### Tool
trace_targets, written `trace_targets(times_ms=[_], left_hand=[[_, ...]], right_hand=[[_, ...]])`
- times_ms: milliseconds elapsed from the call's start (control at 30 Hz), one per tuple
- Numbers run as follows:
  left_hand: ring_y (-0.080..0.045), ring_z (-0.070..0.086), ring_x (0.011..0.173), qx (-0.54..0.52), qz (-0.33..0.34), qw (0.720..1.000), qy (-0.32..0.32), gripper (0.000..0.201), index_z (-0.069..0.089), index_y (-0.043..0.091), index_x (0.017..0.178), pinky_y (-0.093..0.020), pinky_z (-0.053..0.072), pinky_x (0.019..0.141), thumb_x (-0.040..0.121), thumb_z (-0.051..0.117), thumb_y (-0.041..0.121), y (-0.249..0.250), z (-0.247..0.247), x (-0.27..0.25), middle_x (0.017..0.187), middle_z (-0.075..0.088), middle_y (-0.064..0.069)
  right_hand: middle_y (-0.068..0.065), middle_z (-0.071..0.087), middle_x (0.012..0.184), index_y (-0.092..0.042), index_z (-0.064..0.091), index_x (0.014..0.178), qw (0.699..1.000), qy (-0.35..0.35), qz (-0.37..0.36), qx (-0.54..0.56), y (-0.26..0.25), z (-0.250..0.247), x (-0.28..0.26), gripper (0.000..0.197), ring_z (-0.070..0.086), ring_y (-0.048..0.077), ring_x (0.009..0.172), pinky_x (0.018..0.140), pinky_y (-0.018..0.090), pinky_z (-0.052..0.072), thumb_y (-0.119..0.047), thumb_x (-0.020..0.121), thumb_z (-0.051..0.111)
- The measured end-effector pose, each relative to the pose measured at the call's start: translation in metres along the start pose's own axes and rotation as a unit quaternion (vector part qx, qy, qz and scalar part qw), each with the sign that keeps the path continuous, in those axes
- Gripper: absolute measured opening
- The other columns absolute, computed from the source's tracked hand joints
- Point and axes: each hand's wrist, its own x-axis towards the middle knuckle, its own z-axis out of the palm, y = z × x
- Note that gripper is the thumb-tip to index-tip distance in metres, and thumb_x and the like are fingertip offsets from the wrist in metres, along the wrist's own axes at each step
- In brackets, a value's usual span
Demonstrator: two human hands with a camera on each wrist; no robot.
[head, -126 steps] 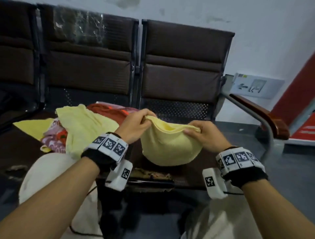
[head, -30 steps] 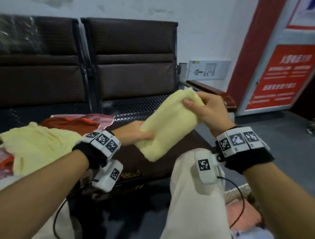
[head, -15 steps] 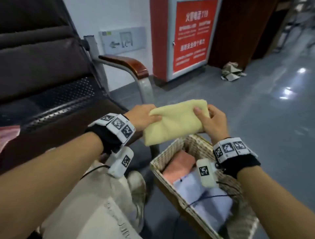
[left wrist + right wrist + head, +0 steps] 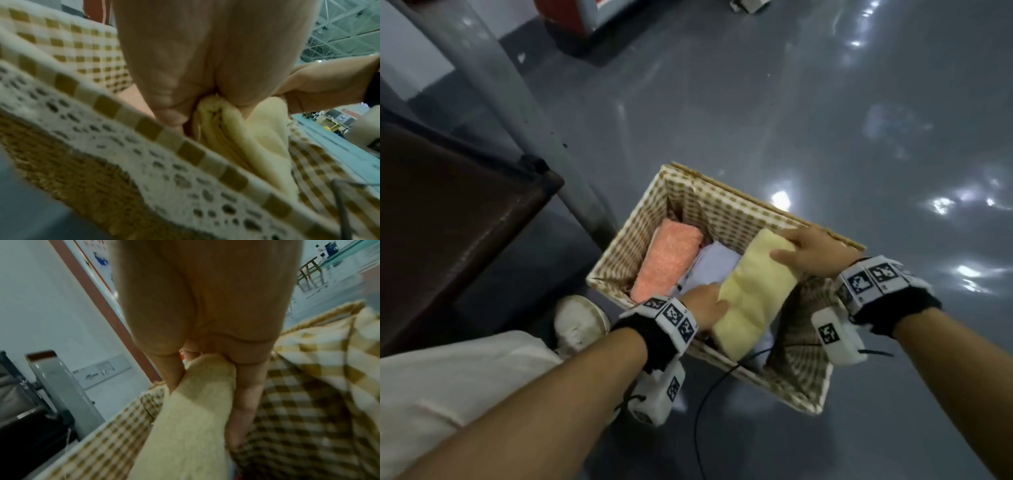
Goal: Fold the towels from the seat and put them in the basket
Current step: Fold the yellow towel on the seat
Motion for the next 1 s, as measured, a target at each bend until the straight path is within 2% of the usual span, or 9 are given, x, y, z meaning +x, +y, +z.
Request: trace_targets(times_ms=[133,200,300,400,533,667,800,900,1000], left_hand=[[-0.03,0.043,0.127,0.093,-0.022,0.994,-0.058,0.047,0.038,0.005,0.139,-0.03,0.033,0.099,0.101,0.034,0.032,-0.004,0.008,0.001,0.141,0.044,-0.015],[-0.03,0.046,0.123,0.091,-0.035,0.995,-0.033,0.043,0.045,0.005,0.135,-0.032,0.036,0.098,0.1,0.038,0.029,-0.008,-0.003,-0.006,0.137,0.048,-0.016],[-0.029,0.055,0.114,0.042,-0.022,0.997,0.063,0.034,0.058,0.009,0.125,-0.033,0.046,0.095,0.097,0.043,0.022,-0.018,-0.037,-0.03,0.128,0.057,-0.014],[-0.024,0.058,0.11,0.018,-0.018,0.985,0.173,0.028,0.067,0.016,0.112,-0.028,0.046,0.093,0.093,0.047,0.02,-0.029,-0.075,-0.067,0.12,0.064,-0.006],[-0.017,0.062,0.104,-0.037,-0.007,0.951,0.308,0.02,0.07,0.02,0.1,-0.018,0.04,0.078,0.089,0.054,0.019,-0.04,-0.117,-0.136,0.107,0.07,-0.001],[-0.011,0.063,0.079,-0.131,0.011,0.885,0.448,0.014,0.068,0.021,0.091,-0.017,0.044,0.07,0.088,0.056,0.015,-0.057,-0.158,-0.223,0.09,0.071,-0.001],[-0.014,0.061,0.068,-0.222,0.001,0.822,0.525,0.011,0.057,0.013,0.097,-0.014,0.045,0.053,0.092,0.049,0.007,-0.083,-0.19,-0.32,0.083,0.067,-0.006],[-0.013,0.062,0.069,-0.218,-0.028,0.789,0.574,0.011,0.056,0.014,0.097,-0.015,0.048,0.055,0.091,0.048,0.009,-0.113,-0.194,-0.387,0.086,0.068,-0.007],[-0.016,0.066,0.085,-0.166,-0.093,0.774,0.604,0.01,0.058,0.023,0.097,-0.032,0.053,0.079,0.09,0.053,0.019,-0.158,-0.179,-0.449,0.092,0.07,0.001]], right_hand=[[0.006,0.061,0.12,-0.015,0.058,0.122,0.988,-0.061,0.068,-0.121,-0.006,0.033,0.011,0.042,0.056,0.023,0.11,0.088,0.031,0.043,-0.041,0.089,0.059],[0.007,0.062,0.119,-0.012,0.06,0.119,0.977,-0.08,0.078,-0.183,-0.016,0.041,0.015,0.04,0.057,0.023,0.103,0.083,0.029,0.044,-0.039,0.09,0.058],[0.011,0.067,0.106,-0.01,0.065,0.106,0.982,-0.03,0.064,-0.176,-0.047,0.032,0.021,0.028,0.06,0.024,0.092,0.072,0.029,0.045,-0.03,0.089,0.058],[0.011,0.068,0.106,-0.01,0.067,0.106,0.984,0.018,-0.016,-0.175,-0.097,0.011,0.026,0.025,0.061,0.028,0.096,0.078,0.031,0.047,-0.025,0.088,0.057],[0.009,0.069,0.108,-0.013,0.07,0.104,0.974,0.034,-0.142,-0.17,-0.189,-0.014,0.026,0.021,0.061,0.028,0.102,0.081,0.028,0.044,-0.023,0.086,0.061],[0.005,0.07,0.109,-0.016,0.07,0.106,0.95,0.028,-0.266,-0.162,-0.298,-0.029,0.013,0.021,0.062,0.023,0.103,0.085,0.027,0.045,-0.026,0.089,0.062],[0.005,0.071,0.105,-0.017,0.071,0.103,0.891,0.039,-0.396,-0.217,-0.411,-0.035,-0.016,0.019,0.063,0.024,0.099,0.086,0.033,0.049,-0.025,0.089,0.059],[0.004,0.072,0.103,-0.017,0.071,0.102,0.845,0.044,-0.462,-0.266,-0.488,-0.028,-0.04,0.02,0.064,0.023,0.098,0.083,0.029,0.047,-0.027,0.089,0.06],[0.001,0.07,0.103,-0.019,0.07,0.101,0.808,0.04,-0.499,-0.311,-0.556,-0.009,-0.058,0.018,0.062,0.02,0.096,0.078,0.025,0.042,-0.029,0.09,0.059]])
